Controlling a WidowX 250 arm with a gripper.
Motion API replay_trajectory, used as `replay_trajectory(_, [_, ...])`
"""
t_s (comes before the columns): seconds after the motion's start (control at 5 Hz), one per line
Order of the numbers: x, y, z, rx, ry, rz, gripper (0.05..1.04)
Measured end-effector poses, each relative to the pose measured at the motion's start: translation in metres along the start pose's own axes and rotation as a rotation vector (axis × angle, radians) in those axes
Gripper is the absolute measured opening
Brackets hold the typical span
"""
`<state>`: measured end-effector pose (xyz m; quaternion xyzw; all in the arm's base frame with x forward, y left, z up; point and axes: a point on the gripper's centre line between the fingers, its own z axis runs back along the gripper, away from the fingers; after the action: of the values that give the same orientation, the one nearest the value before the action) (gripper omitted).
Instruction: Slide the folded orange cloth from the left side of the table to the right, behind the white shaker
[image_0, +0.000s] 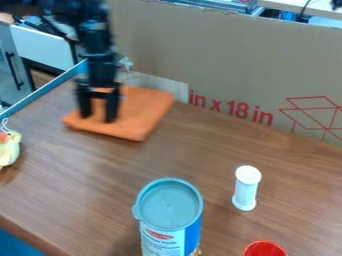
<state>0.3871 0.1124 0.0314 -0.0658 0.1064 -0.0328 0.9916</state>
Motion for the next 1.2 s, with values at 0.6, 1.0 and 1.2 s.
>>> replay_trajectory(0.6, [0.013, -0.118, -0.017, 0.011, 0.120, -0.165, 1.001])
replay_trajectory(1.0, [-0.011, -0.145, -0.025, 0.015, 0.205, -0.205, 1.001])
replay_trajectory(1.2, [-0.020, -0.151, -0.027, 0.001, 0.208, -0.201, 1.001])
